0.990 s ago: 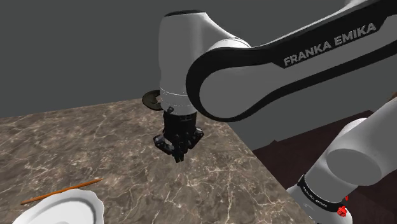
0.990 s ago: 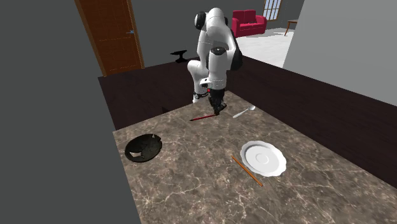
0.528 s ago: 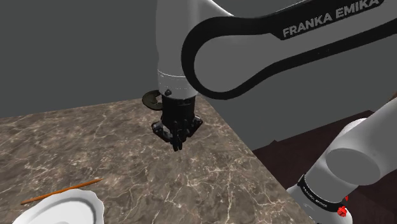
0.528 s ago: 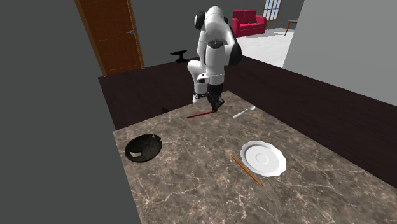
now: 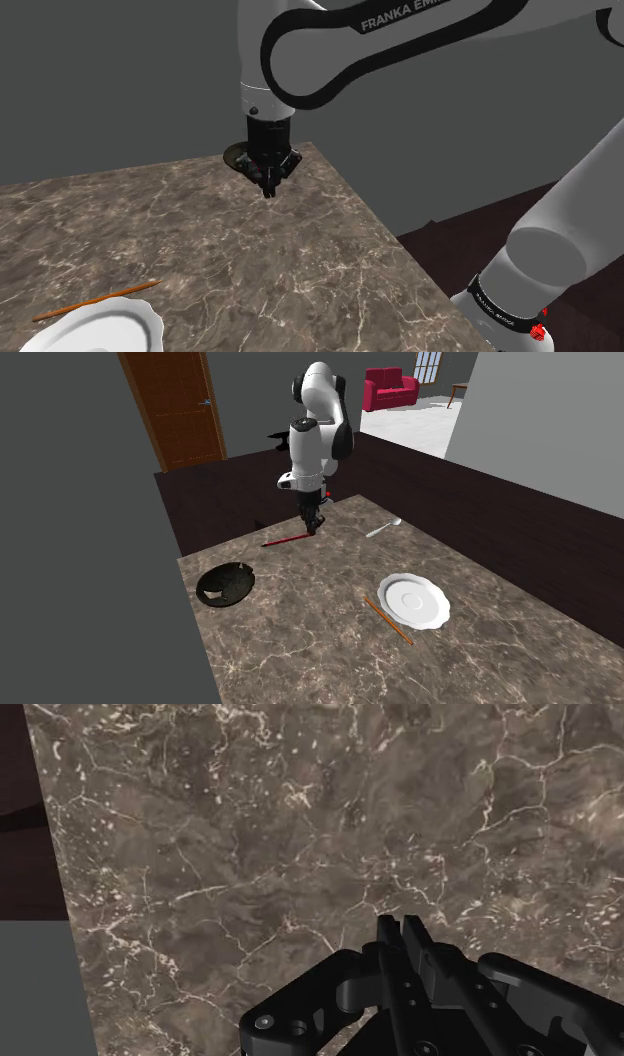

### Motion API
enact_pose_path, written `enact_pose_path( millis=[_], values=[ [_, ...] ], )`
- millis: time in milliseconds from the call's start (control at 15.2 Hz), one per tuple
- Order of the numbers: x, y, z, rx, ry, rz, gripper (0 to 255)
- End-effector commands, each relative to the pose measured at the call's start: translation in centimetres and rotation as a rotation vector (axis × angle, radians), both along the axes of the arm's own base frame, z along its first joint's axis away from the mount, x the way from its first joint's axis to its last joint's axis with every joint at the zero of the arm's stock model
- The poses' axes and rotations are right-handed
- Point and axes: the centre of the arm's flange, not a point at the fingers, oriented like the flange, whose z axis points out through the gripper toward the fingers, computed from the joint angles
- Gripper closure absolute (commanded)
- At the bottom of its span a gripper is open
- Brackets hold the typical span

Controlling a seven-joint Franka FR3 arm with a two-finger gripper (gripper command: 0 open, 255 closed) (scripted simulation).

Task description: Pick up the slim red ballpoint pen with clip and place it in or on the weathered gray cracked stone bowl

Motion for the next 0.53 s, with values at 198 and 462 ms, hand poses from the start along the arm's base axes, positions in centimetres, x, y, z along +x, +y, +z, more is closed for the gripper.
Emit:
enact_pose_path(
  millis=[198, 462],
  values=[
    [6.0, -2.6, 0.0, -0.001, -0.001, 0.001, 255],
    [10.8, -4.7, 0.2, -0.001, -0.001, 0.001, 255]
  ],
)
